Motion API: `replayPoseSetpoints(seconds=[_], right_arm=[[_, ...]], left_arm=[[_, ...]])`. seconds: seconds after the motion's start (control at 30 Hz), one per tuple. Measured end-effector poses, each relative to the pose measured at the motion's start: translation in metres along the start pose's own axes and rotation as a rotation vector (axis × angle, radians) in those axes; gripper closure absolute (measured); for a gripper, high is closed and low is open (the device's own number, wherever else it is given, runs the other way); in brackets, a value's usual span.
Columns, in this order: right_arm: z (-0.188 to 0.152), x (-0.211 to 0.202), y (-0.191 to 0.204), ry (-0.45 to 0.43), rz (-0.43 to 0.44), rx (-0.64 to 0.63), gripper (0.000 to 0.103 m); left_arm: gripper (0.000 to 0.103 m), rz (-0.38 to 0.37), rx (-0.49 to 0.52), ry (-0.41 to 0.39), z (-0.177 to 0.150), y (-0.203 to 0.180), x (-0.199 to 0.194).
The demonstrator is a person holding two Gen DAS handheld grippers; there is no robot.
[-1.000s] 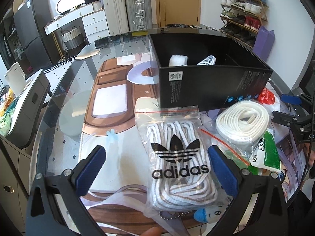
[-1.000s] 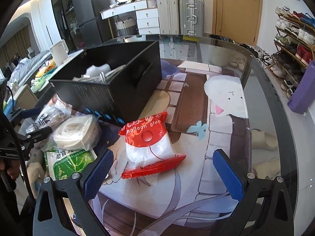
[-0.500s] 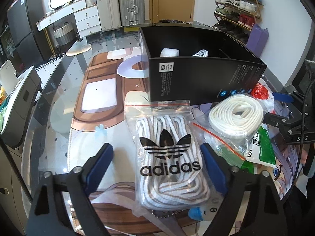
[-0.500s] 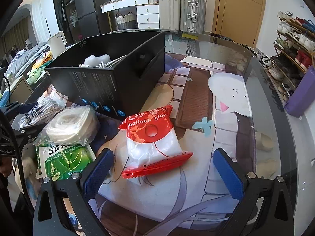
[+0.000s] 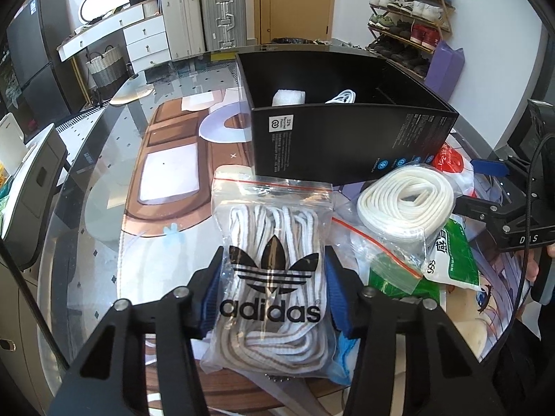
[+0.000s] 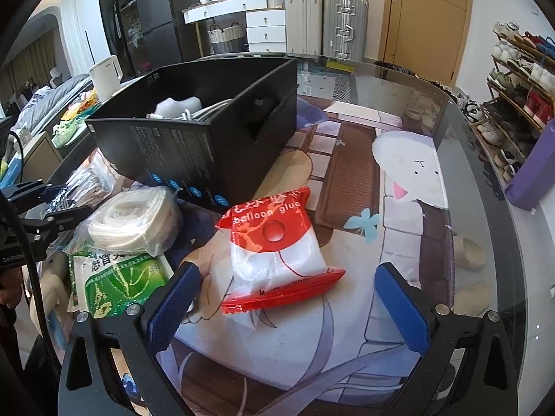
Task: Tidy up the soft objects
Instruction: 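Grasp the adidas bag with the left gripper while the right grasps the balloon glue pack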
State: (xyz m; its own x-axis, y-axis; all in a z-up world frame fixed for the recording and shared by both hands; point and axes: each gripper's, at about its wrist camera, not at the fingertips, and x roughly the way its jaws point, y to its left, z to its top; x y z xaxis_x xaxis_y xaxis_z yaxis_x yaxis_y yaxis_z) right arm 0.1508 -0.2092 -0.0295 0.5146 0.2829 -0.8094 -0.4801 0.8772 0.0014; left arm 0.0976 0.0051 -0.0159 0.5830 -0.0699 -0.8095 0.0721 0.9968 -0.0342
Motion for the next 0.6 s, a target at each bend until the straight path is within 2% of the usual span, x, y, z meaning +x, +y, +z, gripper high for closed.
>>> replayPoseSetpoints(seconds=[0.13,0.23,0.37,0.53,0.6], right_arm=[[0.001,-0.004,0.002,-0.023,0.009,-0.004,0.001],[0.001,-0.005,0.006,-0.028,0.010,-0.019,0.005],[0.002,-0.007,0.006,-0.037,0.012,-0.018,0.021],[0.002,-0.008,0.006,-0.047,-0.001,-0.020,0.029],[0.002,-0.007,0.007,-0.040,-0.010,-0.026,0.035]], left_arm=[[0.055,-0.004,0.001,-0.004,0.000,0.001,-0.001],[0.056,-0.009,0.000,-0.007,0.000,0.001,-0.002],[0.056,-0.018,0.003,-0.019,0.001,0.001,-0.006],[0.056,-0.025,0.000,-0.041,0.003,0.003,-0.014],[0.056,-0.029,-0.003,-0.049,0.004,0.004,-0.016]])
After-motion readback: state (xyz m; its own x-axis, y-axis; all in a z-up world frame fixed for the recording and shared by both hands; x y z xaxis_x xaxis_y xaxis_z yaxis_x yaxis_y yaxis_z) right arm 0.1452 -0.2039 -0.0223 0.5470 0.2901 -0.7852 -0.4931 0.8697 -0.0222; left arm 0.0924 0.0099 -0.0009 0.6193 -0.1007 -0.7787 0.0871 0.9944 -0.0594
